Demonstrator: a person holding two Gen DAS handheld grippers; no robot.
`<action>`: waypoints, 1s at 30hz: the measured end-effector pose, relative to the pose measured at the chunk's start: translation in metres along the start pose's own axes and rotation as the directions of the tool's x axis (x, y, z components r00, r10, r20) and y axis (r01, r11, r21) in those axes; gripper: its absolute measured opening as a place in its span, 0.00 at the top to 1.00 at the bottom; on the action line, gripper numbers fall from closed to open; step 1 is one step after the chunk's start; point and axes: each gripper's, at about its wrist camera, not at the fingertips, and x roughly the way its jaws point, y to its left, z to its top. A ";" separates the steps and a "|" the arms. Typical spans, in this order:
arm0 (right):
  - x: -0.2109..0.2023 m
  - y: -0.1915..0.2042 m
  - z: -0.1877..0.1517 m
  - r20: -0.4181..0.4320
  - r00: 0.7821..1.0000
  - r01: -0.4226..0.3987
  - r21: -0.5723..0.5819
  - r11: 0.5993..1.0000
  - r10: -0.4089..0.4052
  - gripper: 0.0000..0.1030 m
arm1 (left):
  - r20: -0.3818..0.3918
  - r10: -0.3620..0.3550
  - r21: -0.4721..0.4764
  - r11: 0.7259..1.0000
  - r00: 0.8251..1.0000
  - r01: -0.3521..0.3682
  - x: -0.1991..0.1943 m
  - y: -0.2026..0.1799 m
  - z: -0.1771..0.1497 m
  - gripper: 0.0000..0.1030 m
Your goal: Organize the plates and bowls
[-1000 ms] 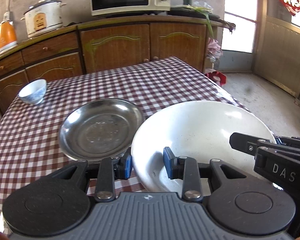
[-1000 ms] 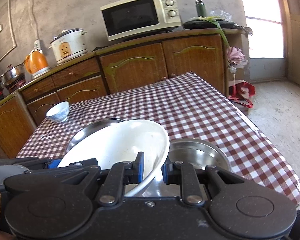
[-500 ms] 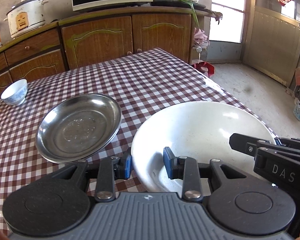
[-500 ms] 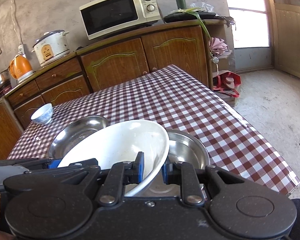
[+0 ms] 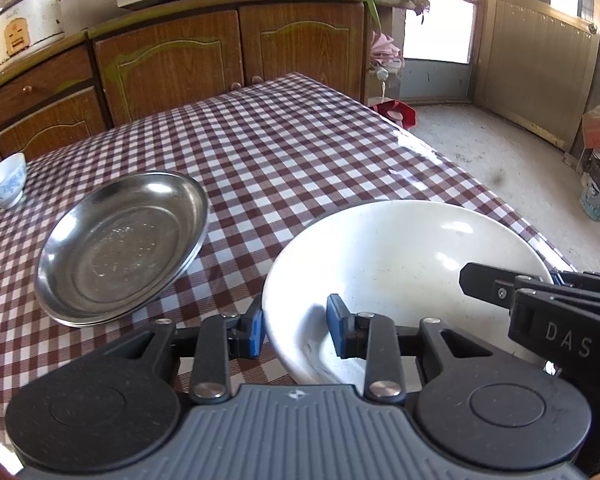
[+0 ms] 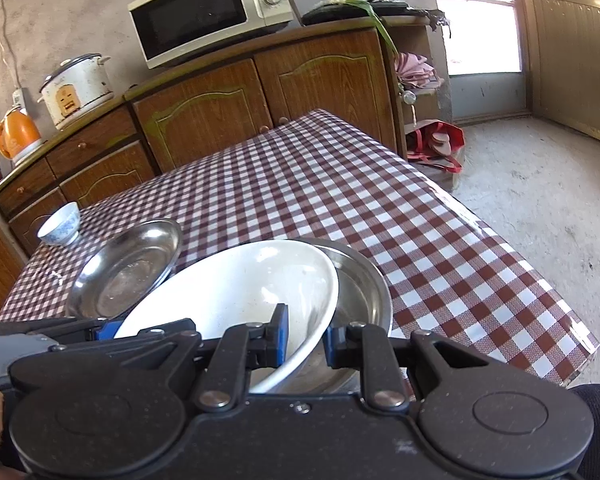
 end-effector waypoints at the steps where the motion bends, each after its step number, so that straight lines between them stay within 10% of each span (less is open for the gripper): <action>1: 0.002 -0.002 0.000 -0.003 1.000 0.003 0.003 1.000 -0.003 0.77 | -0.002 -0.001 0.001 1.000 1.000 0.001 0.002 -0.001 0.000 0.68; 30: 0.033 -0.033 -0.001 -0.080 0.997 -0.004 0.139 0.990 0.016 0.78 | -0.023 -0.007 0.029 1.000 1.000 0.008 0.023 -0.006 0.004 0.68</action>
